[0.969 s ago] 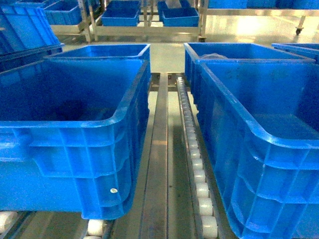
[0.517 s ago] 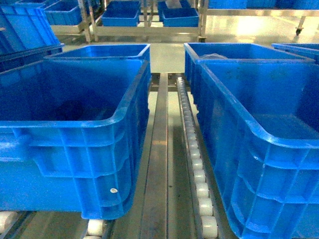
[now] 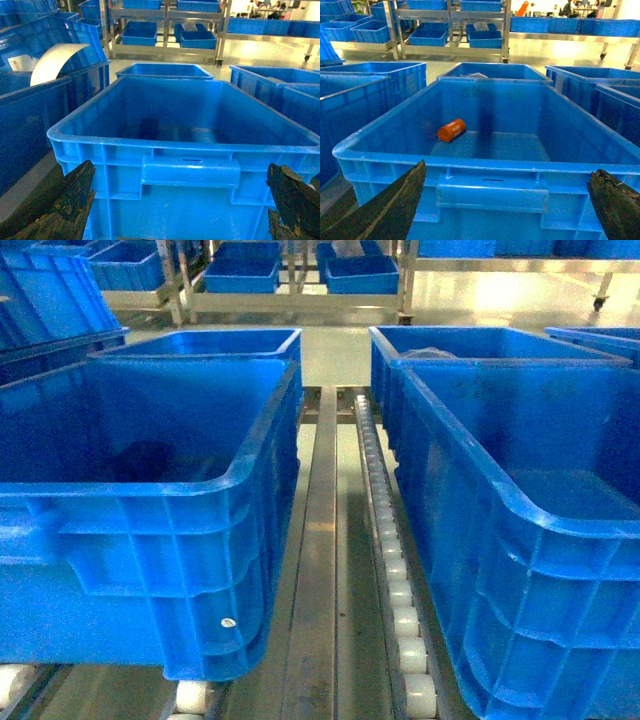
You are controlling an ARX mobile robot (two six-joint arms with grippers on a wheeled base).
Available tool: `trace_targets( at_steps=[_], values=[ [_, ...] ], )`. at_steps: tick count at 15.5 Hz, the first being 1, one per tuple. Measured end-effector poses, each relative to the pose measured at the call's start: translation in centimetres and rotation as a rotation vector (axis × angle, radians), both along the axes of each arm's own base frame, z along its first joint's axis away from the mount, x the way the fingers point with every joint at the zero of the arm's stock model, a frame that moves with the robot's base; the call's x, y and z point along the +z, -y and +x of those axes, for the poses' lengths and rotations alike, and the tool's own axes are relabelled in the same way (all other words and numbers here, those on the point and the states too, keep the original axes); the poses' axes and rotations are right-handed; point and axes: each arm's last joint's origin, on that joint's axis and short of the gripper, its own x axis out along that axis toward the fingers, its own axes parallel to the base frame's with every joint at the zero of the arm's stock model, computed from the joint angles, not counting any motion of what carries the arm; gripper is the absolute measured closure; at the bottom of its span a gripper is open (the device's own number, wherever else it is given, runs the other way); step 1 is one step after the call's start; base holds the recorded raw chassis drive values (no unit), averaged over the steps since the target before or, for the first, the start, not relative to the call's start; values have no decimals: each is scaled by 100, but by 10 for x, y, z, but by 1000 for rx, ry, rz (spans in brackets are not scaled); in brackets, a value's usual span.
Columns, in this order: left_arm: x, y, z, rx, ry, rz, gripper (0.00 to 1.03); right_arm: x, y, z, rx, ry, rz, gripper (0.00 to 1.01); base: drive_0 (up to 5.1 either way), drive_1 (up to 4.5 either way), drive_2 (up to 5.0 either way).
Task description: Sort blue parts and orange caps into right shelf containers
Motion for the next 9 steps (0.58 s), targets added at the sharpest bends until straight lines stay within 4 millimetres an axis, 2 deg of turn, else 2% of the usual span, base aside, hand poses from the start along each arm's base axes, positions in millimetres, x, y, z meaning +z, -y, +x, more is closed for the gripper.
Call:
trace_targets(
  at_steps=[9],
  values=[
    [0,0,0,0,0,0,5,0,0,0,0,0,0,3,0,0,0]
  ],
)
